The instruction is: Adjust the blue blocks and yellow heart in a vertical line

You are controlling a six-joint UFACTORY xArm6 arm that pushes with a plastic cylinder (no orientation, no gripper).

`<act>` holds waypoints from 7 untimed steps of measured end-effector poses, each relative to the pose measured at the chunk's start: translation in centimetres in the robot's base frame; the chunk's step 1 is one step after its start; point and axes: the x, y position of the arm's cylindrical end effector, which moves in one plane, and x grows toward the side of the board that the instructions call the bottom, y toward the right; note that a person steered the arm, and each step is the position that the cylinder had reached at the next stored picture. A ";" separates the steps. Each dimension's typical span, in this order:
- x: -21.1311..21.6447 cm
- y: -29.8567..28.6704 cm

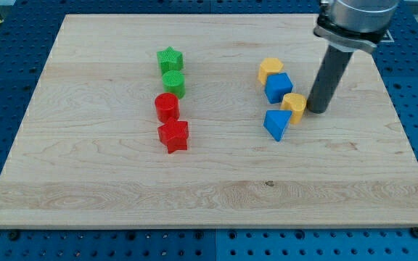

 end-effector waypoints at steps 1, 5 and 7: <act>0.0 -0.9; -1.4 0.8; -3.8 -0.3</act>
